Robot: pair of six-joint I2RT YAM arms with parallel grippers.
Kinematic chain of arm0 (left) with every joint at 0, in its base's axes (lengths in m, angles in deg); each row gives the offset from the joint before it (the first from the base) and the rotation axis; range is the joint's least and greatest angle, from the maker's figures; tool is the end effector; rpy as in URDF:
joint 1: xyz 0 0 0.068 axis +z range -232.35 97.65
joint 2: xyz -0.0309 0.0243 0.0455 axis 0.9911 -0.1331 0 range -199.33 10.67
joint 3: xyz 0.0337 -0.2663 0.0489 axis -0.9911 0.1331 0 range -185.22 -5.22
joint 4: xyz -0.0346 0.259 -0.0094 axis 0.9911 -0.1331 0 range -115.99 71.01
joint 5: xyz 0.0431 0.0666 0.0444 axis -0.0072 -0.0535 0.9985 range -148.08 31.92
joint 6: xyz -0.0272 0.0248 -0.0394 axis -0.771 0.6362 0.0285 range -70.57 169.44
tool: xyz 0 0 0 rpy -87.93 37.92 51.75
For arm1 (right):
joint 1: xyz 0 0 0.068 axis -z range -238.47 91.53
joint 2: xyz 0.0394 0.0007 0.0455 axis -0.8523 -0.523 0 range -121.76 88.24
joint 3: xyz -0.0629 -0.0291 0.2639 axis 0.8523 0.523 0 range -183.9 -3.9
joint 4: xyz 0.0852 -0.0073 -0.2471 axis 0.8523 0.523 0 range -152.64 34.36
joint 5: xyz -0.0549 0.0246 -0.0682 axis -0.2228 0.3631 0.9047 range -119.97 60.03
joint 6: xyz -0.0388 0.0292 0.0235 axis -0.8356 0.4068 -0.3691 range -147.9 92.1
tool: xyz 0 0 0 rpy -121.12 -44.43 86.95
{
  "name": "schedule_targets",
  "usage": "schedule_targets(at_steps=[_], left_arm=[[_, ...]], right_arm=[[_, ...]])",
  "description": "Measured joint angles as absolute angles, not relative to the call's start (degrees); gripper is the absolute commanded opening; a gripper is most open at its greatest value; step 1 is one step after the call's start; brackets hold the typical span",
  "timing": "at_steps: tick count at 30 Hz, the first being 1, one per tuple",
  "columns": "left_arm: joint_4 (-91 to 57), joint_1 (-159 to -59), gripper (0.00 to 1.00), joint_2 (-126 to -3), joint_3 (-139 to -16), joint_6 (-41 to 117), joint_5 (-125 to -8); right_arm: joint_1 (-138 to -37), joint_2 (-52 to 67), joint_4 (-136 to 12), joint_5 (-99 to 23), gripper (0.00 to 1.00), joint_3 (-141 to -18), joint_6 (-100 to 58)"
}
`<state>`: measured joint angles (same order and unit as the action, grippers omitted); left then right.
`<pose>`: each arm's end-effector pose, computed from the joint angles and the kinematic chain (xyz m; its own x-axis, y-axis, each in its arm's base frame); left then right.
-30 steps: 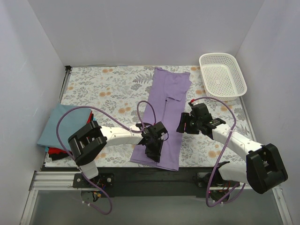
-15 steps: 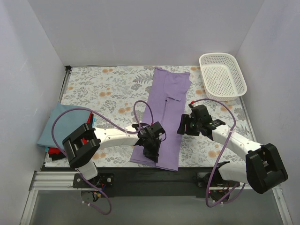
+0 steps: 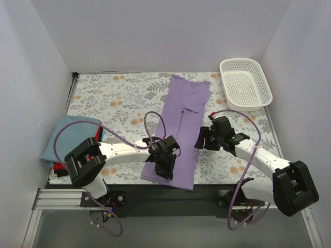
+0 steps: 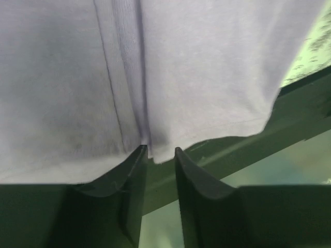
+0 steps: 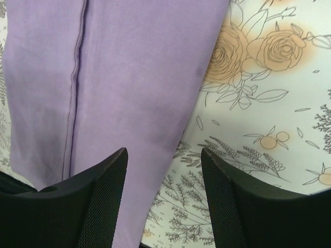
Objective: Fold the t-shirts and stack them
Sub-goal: Fold the tshirt
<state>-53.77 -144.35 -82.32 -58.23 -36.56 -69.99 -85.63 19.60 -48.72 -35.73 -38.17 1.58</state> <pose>0.1290 -0.2583 0.1606 -0.9189 -0.3510 0.1802 -0.3898 0.8786 -0.2759 0.2055 0.1095 0.1889 -0.8310 0.1238 -0.5423 -0.1204 0.9118 0.3927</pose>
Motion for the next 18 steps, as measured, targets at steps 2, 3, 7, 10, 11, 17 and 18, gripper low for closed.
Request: schedule_targets(at_steps=[2, 3, 7, 10, 11, 17, 18], left_arm=[[-55.2, -144.3, 0.31, -80.3, -59.0, -36.5, -67.6], [-56.2, -144.1, 0.31, -79.1, -59.7, -36.5, -66.1], [-59.3, -139.9, 0.31, -72.9, -60.8, -36.7, -60.1], [-60.5, -132.5, 0.31, -70.6, -60.1, -36.9, -57.3], [-60.8, -130.3, 0.31, -70.3, -59.5, -36.8, -56.5], [-61.9, -122.0, 0.33, -70.1, -53.1, -36.2, -52.2], [-61.9, -121.6, 0.33, -70.1, -52.0, -35.9, -52.3]], right_arm=[[-85.8, 20.9, -48.6, -36.8, 0.66, -37.5, 2.0], [-86.1, 21.6, -48.6, -37.2, 0.67, -37.2, 2.1], [-87.8, 22.2, -46.3, -35.6, 0.70, -38.1, 1.9], [-87.8, 18.0, -43.7, -31.4, 0.70, -44.2, 1.7], [-87.6, 15.6, -43.3, -30.2, 0.70, -47.3, 1.5], [-84.1, -4.2, -46.1, -25.5, 0.70, -67.0, -1.0], [-83.3, -7.7, -46.0, -25.1, 0.69, -69.9, -1.5]])
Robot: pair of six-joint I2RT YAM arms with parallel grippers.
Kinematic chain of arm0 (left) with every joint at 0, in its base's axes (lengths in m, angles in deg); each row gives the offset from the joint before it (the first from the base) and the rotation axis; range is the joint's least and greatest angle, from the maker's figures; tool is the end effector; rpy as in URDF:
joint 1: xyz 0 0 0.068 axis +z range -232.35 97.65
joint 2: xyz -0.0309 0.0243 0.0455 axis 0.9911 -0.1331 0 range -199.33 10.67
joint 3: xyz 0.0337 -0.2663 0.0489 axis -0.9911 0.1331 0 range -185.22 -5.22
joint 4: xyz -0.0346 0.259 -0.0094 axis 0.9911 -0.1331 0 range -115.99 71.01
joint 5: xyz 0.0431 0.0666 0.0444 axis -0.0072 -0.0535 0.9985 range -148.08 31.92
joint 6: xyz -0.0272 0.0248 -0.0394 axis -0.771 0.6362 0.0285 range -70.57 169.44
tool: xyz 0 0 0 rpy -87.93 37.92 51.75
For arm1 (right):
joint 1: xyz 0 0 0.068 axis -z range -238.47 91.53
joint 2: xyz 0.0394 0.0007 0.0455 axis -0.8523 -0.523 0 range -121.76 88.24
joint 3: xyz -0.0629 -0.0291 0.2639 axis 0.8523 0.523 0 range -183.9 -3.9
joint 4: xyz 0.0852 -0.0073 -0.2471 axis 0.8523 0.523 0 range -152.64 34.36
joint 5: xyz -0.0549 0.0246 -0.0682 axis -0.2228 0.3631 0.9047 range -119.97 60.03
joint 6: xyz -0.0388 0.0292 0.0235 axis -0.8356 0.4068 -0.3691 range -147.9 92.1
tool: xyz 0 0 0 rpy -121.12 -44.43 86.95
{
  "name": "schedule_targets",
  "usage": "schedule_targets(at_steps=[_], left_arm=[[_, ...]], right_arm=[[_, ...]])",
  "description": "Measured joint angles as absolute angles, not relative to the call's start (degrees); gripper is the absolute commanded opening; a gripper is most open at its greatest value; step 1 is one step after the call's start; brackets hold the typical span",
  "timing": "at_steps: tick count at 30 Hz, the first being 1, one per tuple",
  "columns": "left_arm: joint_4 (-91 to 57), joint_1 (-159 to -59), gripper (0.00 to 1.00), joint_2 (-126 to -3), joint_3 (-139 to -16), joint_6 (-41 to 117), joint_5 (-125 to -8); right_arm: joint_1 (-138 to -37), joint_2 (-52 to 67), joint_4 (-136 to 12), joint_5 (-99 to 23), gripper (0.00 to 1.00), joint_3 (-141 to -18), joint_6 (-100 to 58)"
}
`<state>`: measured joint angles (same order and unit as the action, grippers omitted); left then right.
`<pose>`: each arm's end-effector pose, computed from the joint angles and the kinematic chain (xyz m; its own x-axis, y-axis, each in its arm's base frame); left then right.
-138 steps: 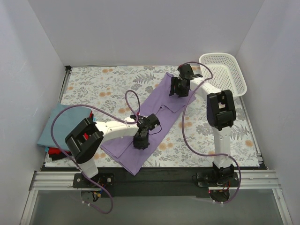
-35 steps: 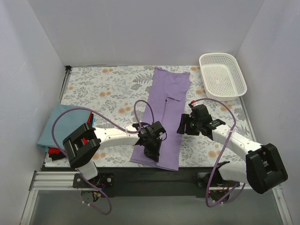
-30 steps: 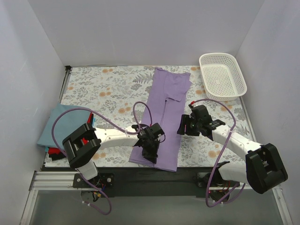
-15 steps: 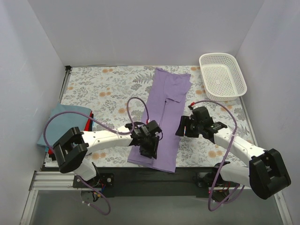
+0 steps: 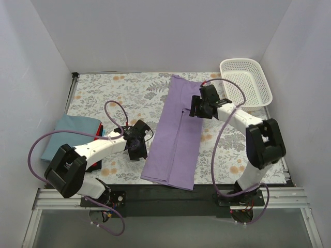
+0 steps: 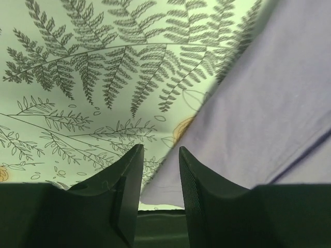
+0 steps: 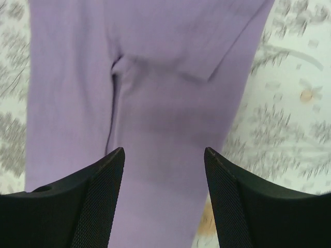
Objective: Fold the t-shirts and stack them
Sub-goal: Fold the tshirt
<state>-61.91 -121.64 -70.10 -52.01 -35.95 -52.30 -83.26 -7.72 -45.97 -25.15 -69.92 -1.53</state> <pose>0.1873 -0.1487 0.1803 -0.6710 -0.7323 -0.1161 -0.7021 0.6779 -0.2178 0.3326 0.1503 0.2262 -0.7535 0.1394 -0.6425 -0.0345 0.9675 0.2504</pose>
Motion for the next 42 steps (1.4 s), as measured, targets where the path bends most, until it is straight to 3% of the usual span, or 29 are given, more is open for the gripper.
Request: schedule_targets(at_steps=[12, 27, 36, 42], left_arm=[[-59.8, -121.5, 0.27, -71.0, -48.1, -36.5, -56.8], [-54.1, -123.8, 0.27, -72.7, -46.6, -39.9, -68.1], [-57.8, -123.4, 0.38, -73.7, -51.4, -41.0, -63.9], [-59.3, -122.9, 0.37, -71.6, -52.6, -39.8, -63.6]], right_arm=[[-78.1, -36.2, -45.0, -23.6, 0.68, -96.9, -6.9], [-74.5, -52.4, -38.8, -30.2, 0.70, -123.4, -11.5], [-73.0, -51.5, -37.4, -34.6, 0.77, -123.5, -12.0], [-72.6, -37.2, -34.0, -35.3, 0.75, -110.5, -9.7]])
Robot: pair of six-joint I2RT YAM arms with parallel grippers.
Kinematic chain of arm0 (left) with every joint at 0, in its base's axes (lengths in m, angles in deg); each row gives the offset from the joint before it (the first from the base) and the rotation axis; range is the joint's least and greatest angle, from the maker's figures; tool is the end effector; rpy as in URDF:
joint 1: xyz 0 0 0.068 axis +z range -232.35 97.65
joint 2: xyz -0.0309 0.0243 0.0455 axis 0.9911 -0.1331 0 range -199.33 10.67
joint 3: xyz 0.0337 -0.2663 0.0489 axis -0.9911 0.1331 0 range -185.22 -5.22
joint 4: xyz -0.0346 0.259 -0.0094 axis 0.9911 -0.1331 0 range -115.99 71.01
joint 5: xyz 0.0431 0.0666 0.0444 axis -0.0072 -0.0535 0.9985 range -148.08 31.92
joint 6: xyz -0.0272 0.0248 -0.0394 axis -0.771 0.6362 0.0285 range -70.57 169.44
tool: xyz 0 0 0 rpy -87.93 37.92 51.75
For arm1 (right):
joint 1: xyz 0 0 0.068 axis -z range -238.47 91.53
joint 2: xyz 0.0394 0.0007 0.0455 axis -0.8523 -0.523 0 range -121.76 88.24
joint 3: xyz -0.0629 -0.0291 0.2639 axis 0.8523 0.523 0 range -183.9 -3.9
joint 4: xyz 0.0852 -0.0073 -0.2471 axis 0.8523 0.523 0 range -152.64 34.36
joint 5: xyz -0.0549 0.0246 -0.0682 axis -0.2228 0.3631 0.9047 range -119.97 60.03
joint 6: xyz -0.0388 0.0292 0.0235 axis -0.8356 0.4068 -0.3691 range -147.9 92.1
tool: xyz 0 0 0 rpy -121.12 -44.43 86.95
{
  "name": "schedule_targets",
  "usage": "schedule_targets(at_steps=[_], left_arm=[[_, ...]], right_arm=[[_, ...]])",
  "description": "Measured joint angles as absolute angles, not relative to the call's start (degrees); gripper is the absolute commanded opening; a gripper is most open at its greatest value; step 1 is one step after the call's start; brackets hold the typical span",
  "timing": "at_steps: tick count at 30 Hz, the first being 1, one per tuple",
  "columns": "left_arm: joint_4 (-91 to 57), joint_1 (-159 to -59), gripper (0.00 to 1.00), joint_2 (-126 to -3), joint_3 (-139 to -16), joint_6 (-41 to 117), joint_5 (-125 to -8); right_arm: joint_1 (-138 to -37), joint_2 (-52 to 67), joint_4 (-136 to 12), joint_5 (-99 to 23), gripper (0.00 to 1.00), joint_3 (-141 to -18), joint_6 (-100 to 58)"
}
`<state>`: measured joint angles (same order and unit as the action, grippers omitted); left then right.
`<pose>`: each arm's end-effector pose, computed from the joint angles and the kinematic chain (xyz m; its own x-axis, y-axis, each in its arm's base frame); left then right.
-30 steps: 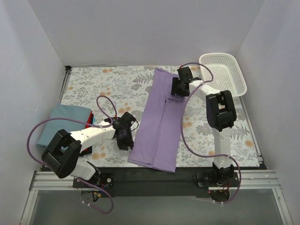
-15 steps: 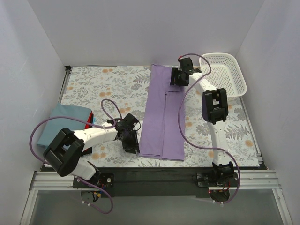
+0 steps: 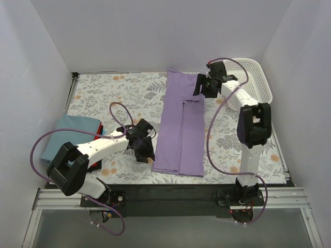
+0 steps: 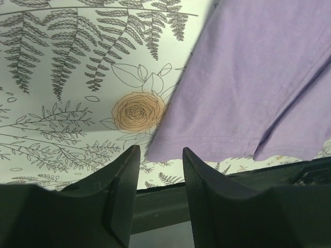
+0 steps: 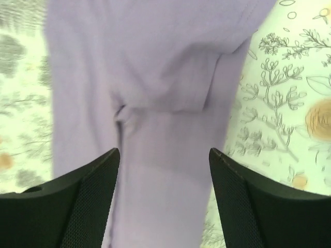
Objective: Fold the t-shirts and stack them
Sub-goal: Fold the tshirt
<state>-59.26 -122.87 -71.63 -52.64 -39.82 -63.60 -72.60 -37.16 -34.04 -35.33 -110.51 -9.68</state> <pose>0.1863 -0.1637 0.1784 -0.6749 -0.7325 0.0895 -0.7261 0.6376 -0.2573 0.4825 0.1249 0.2260 -0.7732 0.1262 -0.6215 -0.0661 0.9586 0.2770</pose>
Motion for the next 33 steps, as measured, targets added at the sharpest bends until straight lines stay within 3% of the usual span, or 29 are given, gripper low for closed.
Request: schedule_targets(at_steps=[3, 7, 15, 22, 26, 27, 33], left_arm=[[-58.9, -122.9, 0.36, -71.7, -52.6, -38.9, -64.8], [-57.2, -122.9, 0.35, -71.7, -51.6, -38.3, -65.9], [-55.8, -122.9, 0.35, -71.8, -47.7, -37.8, -66.8], [-52.5, -123.0, 0.35, -69.6, -44.5, -38.2, -68.0], [-51.5, -123.0, 0.34, -68.2, -43.2, -38.7, -68.0], [-51.3, -123.0, 0.34, -68.2, -43.2, -38.7, -68.1], [-49.5, -123.0, 0.33, -68.3, -42.8, -38.8, -68.8]], right_arm=[[-72.4, -23.1, -35.6, -36.9, 0.67, -96.4, -7.1], [-74.0, -5.2, -39.1, -37.7, 0.66, -74.9, -3.7], [-88.4, 19.0, -38.9, -37.6, 0.61, -39.0, 4.5], [-89.1, 34.6, -35.9, -37.9, 0.58, -28.6, 10.6], [-89.4, 37.2, -35.3, -38.6, 0.53, -25.9, 12.7], [-89.4, 37.6, -35.3, -39.0, 0.48, -25.2, 13.4], [-89.4, 41.3, -35.5, -39.9, 0.47, -22.7, 16.3]])
